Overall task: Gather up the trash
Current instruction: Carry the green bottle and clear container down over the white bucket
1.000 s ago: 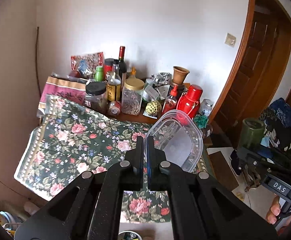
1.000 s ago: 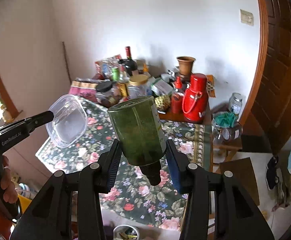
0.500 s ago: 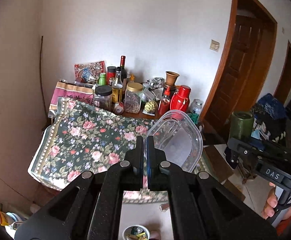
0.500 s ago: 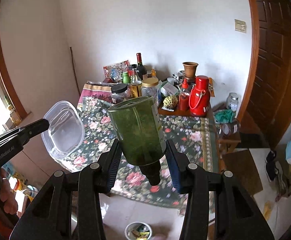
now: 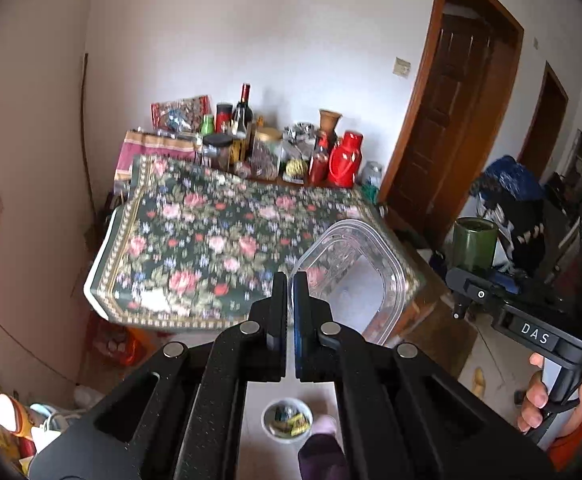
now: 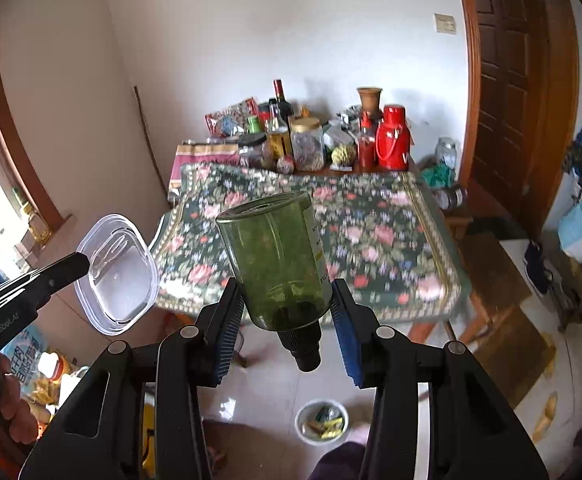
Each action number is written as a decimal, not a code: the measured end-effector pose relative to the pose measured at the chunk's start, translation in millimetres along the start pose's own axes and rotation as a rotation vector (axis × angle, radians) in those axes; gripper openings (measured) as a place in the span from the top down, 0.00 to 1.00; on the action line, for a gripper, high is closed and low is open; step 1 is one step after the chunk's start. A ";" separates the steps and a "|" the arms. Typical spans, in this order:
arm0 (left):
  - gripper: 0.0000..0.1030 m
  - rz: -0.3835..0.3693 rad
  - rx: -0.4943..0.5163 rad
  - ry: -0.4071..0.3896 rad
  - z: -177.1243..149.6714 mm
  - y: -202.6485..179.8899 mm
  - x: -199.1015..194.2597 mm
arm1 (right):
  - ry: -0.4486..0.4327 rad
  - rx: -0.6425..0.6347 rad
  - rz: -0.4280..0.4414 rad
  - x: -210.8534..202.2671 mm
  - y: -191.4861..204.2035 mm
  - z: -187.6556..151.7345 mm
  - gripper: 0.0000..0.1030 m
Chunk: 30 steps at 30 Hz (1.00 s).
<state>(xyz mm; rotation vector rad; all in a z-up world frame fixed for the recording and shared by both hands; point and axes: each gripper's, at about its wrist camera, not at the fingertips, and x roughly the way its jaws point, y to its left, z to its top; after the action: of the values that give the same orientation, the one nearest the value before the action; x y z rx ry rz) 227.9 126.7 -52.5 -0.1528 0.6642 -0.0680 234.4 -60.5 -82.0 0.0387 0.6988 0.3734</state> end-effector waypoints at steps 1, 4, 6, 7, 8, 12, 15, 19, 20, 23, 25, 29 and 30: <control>0.99 -0.006 0.000 0.010 -5.3 1.6 -2.9 | 0.011 0.004 -0.004 -2.6 2.8 -6.8 0.61; 0.99 -0.017 0.006 0.042 -18.4 5.7 -6.2 | 0.053 0.010 -0.018 -4.0 9.3 -23.1 0.61; 0.99 -0.022 0.006 0.066 -28.2 7.0 -5.1 | 0.083 0.016 -0.021 -1.6 11.0 -32.1 0.61; 0.99 -0.026 0.003 0.081 -32.9 7.5 -2.9 | 0.096 0.017 -0.023 -0.6 11.6 -37.5 0.61; 0.99 -0.031 -0.003 0.099 -38.2 8.2 0.2 | 0.110 0.018 -0.026 1.6 11.5 -41.2 0.61; 0.99 -0.039 -0.018 0.166 -59.2 9.6 14.5 | 0.175 0.028 -0.020 14.2 10.4 -61.0 0.61; 0.99 -0.029 -0.024 0.215 -75.9 8.8 30.5 | 0.218 0.019 -0.019 27.0 8.5 -73.5 0.61; 0.99 -0.010 -0.051 0.288 -101.6 11.8 63.5 | 0.275 0.012 -0.009 48.7 -0.1 -93.9 0.61; 0.99 -0.004 -0.058 0.309 -109.6 12.2 74.8 | 0.295 0.013 -0.005 58.4 -5.5 -100.4 0.61; 0.99 0.007 -0.061 0.364 -134.6 10.4 110.0 | 0.342 0.026 0.002 82.5 -18.7 -117.4 0.61; 0.99 0.016 -0.050 0.396 -150.0 7.3 135.6 | 0.382 0.027 0.001 102.8 -29.5 -131.5 0.61; 0.99 0.044 -0.034 0.426 -185.1 2.7 185.4 | 0.440 0.024 -0.012 140.5 -54.9 -161.6 0.61; 0.99 0.058 -0.036 0.435 -195.4 3.4 200.1 | 0.456 0.023 -0.020 152.6 -62.5 -171.2 0.61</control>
<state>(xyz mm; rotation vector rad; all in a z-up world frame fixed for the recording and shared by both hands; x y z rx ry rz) 264.3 84.5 -326.5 -0.1545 1.1034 -0.0328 253.0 -81.0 -318.2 -0.0333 1.1533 0.3585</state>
